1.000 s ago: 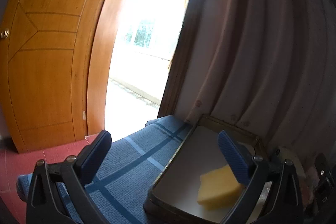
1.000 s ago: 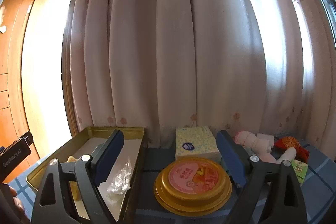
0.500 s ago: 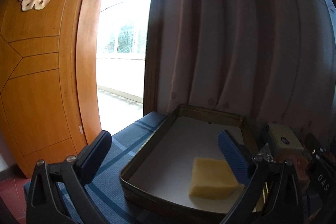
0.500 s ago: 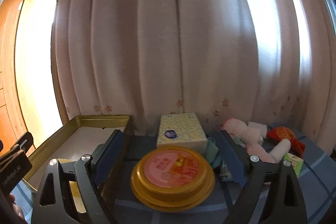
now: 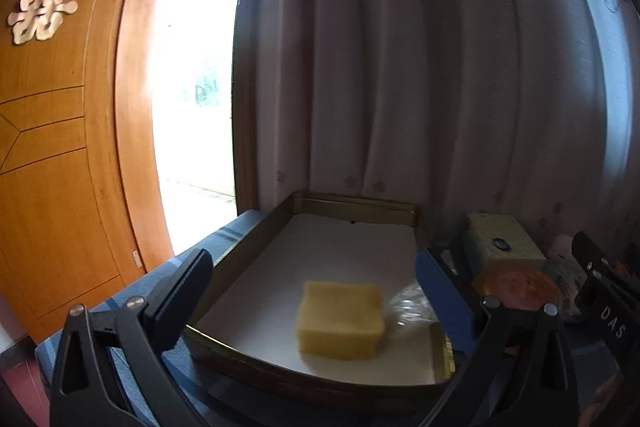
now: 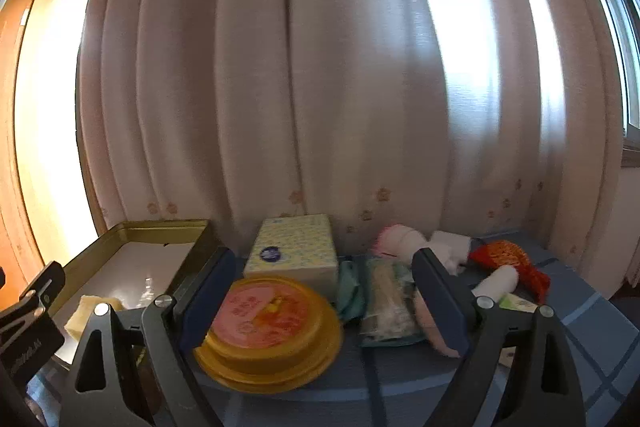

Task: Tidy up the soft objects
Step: 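Open the left gripper to drop the sponge into the tray, then grasp the green tissue pack with the right gripper and lift it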

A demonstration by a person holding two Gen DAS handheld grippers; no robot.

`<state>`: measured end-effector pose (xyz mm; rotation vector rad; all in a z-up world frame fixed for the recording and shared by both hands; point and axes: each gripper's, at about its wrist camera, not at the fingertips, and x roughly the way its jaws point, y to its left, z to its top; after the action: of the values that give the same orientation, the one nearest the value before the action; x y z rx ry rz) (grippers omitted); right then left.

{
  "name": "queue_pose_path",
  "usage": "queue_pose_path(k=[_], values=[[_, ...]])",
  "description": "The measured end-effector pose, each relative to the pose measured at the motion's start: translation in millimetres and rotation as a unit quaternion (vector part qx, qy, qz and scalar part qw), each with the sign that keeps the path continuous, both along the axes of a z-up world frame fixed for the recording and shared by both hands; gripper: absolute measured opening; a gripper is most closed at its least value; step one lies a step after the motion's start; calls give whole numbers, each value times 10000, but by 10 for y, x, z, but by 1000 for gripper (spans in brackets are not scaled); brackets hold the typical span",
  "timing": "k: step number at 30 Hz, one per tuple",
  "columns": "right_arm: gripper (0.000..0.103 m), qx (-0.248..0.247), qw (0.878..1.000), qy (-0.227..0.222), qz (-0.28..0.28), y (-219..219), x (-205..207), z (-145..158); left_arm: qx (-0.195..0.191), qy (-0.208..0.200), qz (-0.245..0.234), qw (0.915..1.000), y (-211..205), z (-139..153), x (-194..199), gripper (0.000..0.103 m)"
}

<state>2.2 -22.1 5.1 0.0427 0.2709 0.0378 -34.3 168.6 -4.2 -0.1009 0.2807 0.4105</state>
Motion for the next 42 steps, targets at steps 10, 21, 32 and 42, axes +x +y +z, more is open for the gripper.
queue_pose_path(k=[10,21,32,42], values=[[91,-88,9996,21,-275,-440,-25,9,93,44,-340,9994,-293,23,18,103],[91,-99,9964,226,-815,-1418,-18,-13,274,79,-769,9966,-692,33,40,103],[91,-205,9948,941,-329,-2022,96,-84,446,229,-1477,9878,-1339,25,168,103],[91,-33,9744,1977,1071,-1919,415,-291,530,339,-1916,9794,-1715,14,181,103]])
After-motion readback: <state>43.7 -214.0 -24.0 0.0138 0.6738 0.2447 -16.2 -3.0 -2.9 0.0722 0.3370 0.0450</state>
